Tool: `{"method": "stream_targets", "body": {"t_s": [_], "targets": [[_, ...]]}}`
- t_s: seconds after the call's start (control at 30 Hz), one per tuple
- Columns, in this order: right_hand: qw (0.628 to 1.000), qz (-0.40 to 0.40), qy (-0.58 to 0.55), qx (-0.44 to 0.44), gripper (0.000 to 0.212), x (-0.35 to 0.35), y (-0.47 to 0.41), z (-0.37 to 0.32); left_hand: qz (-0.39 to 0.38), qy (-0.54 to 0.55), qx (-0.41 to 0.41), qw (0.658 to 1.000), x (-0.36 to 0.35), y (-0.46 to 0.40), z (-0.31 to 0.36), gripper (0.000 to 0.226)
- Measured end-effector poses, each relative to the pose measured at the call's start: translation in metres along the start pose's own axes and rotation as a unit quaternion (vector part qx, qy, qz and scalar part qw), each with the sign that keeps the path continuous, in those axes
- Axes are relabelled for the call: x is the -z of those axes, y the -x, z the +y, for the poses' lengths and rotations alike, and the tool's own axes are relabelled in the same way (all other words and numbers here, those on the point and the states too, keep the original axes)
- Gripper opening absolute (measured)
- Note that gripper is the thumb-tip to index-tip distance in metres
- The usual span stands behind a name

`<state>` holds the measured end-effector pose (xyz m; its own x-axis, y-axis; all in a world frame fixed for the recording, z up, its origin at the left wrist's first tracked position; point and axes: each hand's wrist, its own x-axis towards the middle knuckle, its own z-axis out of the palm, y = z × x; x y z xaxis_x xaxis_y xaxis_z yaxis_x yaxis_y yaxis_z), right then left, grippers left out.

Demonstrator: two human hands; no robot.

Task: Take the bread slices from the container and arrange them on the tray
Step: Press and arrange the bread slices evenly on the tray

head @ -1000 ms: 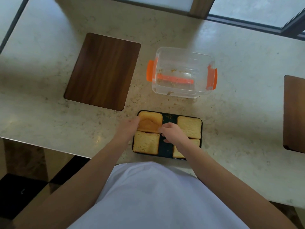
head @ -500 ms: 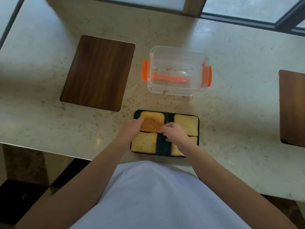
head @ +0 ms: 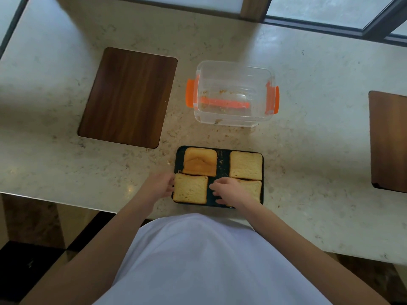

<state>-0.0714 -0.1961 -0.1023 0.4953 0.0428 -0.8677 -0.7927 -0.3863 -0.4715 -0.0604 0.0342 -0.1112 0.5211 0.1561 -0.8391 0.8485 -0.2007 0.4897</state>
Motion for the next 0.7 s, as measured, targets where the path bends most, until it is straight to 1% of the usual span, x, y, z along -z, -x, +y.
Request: {"method": "stream_targets", "body": {"t_s": [0.1,0.23,0.37,0.47,0.53,0.6,0.63,0.7], "targets": [[1.000,-0.011,-0.009,-0.002,0.038,-0.008,0.001,0.005,-0.004,-0.006,0.006,1.000,-0.004,0.004,-0.004,0.017],[0.999,-0.012,0.034,0.006,0.037,-0.017,0.004,0.008,0.010,-0.028,0.007,1.000,-0.002,0.005,-0.005,0.028],[0.999,-0.012,0.038,0.012,0.037,-0.018,0.004,0.011,0.008,0.008,0.037,0.999,-0.002,0.003,-0.010,0.023],[0.999,-0.016,0.028,0.009,0.038,-0.018,0.004,0.012,0.004,0.013,0.028,1.000,-0.004,0.006,-0.009,0.025],[1.000,-0.016,0.026,0.005,0.038,-0.018,0.004,0.012,0.000,0.019,0.021,1.000,-0.007,0.011,-0.006,0.020],[0.999,-0.014,0.033,0.003,0.038,-0.016,0.003,0.013,-0.013,0.027,0.020,0.999,-0.012,0.016,0.000,0.009],[0.999,-0.011,0.041,-0.001,0.038,-0.014,0.003,0.013,-0.016,0.030,0.021,0.999,-0.013,0.018,0.003,0.008],[0.999,-0.007,0.051,-0.010,0.038,-0.011,0.002,0.015,-0.016,0.034,0.030,0.999,-0.017,0.020,0.008,0.018]]}}
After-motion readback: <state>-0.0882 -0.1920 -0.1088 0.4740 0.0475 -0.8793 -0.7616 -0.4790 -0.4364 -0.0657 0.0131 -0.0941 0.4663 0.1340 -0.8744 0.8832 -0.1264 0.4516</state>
